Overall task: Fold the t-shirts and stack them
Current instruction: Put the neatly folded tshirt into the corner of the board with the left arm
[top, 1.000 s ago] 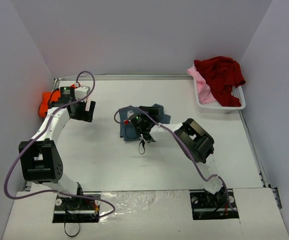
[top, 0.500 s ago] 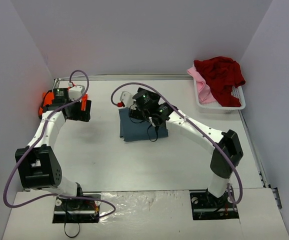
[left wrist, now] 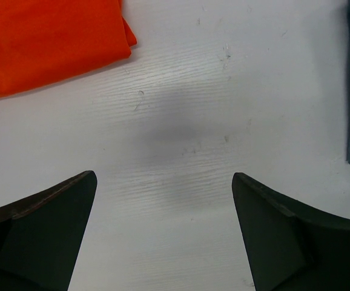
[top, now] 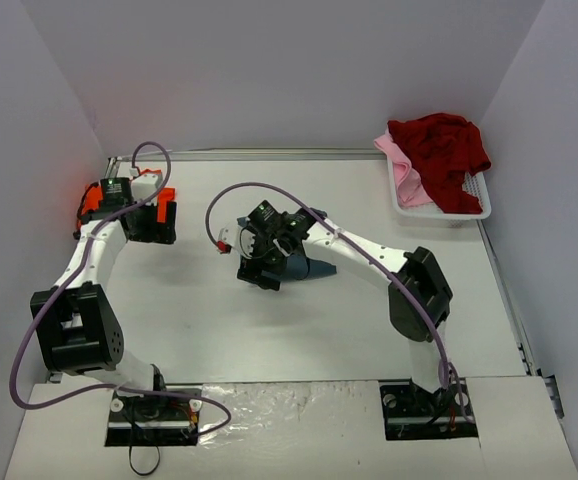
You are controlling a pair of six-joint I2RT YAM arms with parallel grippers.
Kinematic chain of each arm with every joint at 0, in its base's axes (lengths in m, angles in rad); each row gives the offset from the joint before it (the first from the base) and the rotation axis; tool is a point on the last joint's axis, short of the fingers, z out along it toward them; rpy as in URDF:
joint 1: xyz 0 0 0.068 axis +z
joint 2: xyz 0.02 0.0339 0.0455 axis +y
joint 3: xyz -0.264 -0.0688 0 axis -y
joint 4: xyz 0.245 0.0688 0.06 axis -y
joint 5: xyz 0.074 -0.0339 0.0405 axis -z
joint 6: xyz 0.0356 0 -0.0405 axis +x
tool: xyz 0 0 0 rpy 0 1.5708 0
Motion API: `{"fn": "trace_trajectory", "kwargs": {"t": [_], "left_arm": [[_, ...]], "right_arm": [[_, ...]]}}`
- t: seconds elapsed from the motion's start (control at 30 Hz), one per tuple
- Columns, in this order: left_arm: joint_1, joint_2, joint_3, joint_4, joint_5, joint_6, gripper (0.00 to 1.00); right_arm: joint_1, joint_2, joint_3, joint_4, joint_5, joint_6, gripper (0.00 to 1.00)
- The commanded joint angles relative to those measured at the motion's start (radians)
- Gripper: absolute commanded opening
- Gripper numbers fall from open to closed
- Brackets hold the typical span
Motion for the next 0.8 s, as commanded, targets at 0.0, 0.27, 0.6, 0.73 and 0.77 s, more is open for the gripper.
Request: {"fn": "trace_trajectory", "kwargs": {"t": [0.0, 0.27, 0.6, 0.73, 0.77], "left_arm": [[0.012, -0.019, 0.009, 0.018, 0.023, -0.015, 0.94], [0.012, -0.017, 0.011, 0.018, 0.032, -0.016, 0.94], [0.012, -0.027, 0.008, 0.019, 0.038, -0.018, 0.94], [0.012, -0.025, 0.008, 0.02, 0.038, -0.016, 0.94], [0.012, -0.025, 0.008, 0.02, 0.041, -0.019, 0.94]], "right_arm": [[0.007, 0.02, 0.067, -0.052, -0.078, 0.013, 0.74], [0.01, 0.108, 0.124, -0.059, -0.089, 0.001, 0.74], [0.013, 0.208, 0.199, -0.067, -0.104, -0.028, 0.74], [0.014, 0.238, 0.228, -0.069, -0.104, -0.033, 0.74], [0.014, 0.25, 0.235, -0.069, -0.104, -0.036, 0.74]]}}
